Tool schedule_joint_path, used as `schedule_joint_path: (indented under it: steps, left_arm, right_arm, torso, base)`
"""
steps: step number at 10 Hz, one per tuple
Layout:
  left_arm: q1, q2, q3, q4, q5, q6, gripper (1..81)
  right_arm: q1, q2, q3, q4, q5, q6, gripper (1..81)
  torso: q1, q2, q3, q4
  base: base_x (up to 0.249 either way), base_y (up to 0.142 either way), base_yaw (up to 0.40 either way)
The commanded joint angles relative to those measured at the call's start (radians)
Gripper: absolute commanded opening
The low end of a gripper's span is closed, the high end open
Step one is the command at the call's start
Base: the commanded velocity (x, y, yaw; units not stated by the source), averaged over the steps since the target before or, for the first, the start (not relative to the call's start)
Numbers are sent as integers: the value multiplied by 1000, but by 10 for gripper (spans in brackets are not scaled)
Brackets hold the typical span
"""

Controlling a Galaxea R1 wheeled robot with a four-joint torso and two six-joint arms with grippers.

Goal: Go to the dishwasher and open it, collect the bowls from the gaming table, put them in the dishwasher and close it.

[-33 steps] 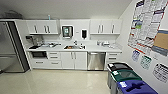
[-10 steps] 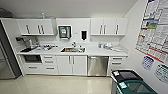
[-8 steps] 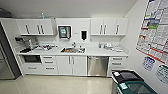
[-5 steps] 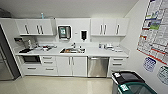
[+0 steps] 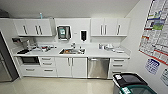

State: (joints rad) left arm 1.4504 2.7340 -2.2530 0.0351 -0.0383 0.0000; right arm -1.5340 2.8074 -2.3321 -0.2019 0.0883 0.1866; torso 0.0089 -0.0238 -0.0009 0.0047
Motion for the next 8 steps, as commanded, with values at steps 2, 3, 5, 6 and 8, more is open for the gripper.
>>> schedule_joint_path:
  steps: [2,3,5,6,8]
  left_arm:
    - [-57,-17,12,11,48,6,811]
    - [-57,-17,12,11,48,6,811]
    - [-58,-17,12,11,48,6,811]
    - [-58,-17,12,11,48,6,811]
    - [-58,-17,12,11,49,6,811]
  right_arm:
    - [53,-9,18,5,-41,-4,811]
    - [54,-9,19,4,-41,-4,811]
    - [56,-9,19,4,-42,-4,811]
    - [56,-9,19,4,-42,-4,811]
    - [54,-9,19,4,-42,-4,811]
  torso:
    - [0,0,0,0]
    - [0,0,0,0]
    - [1,0,0,0]
    - [0,0,0,0]
    - [0,0,0,0]
  base:
    - [122,0,0]
    - [122,0,0]
    - [100,0,0]
    - [93,0,0]
    - [88,0,0]
